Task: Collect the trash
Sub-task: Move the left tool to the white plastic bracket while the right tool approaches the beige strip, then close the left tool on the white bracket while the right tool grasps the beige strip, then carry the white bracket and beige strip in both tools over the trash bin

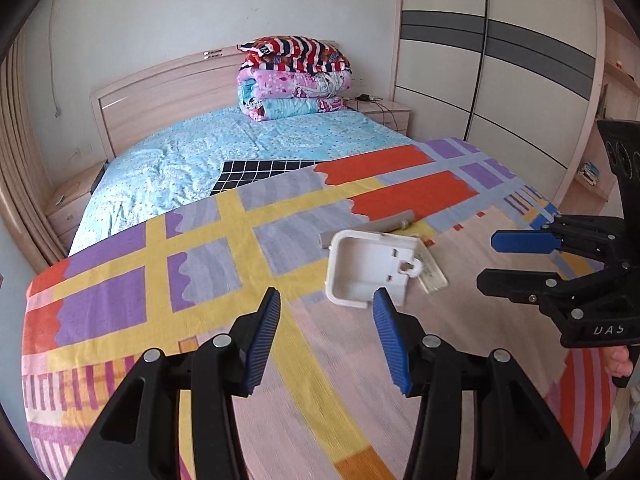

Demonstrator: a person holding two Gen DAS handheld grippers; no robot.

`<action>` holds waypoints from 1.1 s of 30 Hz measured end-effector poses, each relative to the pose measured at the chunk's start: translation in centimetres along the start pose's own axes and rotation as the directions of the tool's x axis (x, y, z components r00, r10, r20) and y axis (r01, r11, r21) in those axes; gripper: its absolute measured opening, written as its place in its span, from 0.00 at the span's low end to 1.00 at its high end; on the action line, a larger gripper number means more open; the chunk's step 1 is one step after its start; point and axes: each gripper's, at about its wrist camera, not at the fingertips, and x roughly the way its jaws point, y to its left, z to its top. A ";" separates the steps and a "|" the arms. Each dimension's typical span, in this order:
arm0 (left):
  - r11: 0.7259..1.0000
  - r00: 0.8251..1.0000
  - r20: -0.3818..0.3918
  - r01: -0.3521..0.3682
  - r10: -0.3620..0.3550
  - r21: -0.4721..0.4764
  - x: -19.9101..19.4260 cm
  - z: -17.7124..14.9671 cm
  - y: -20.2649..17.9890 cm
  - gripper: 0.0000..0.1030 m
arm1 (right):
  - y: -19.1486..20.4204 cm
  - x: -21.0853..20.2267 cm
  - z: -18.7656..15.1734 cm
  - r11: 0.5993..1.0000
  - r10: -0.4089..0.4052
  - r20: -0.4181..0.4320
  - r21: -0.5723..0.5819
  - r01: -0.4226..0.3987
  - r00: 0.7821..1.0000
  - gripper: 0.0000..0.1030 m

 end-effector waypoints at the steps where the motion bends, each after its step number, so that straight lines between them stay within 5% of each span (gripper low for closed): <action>1: 1.000 1.000 -0.005 -0.002 0.002 -0.002 0.5 0.2 0.1 0.46 | -0.2 0.5 0.2 1.000 -0.007 -0.008 0.004 0.007 1.000 0.51; 6: 0.999 0.999 -0.023 0.030 -0.031 -0.012 2.4 0.7 0.4 0.44 | -1.3 2.5 1.2 0.998 0.001 -0.024 0.058 0.000 1.000 0.50; 17: 0.995 0.994 -0.070 0.084 -0.087 -0.046 5.0 0.9 0.9 0.07 | -1.1 4.5 1.4 0.999 -0.017 -0.043 0.047 0.019 0.999 0.48; 25: 0.997 0.996 -0.058 0.065 -0.066 -0.033 2.7 -0.2 1.0 0.06 | 0.9 4.6 0.9 0.989 -0.133 -0.021 -0.069 0.132 0.991 0.36; 33: 0.996 0.997 -0.046 0.066 -0.069 -0.062 -0.6 -1.9 1.0 0.06 | 0.5 3.8 0.2 0.993 -0.111 -0.018 -0.032 0.110 0.994 0.23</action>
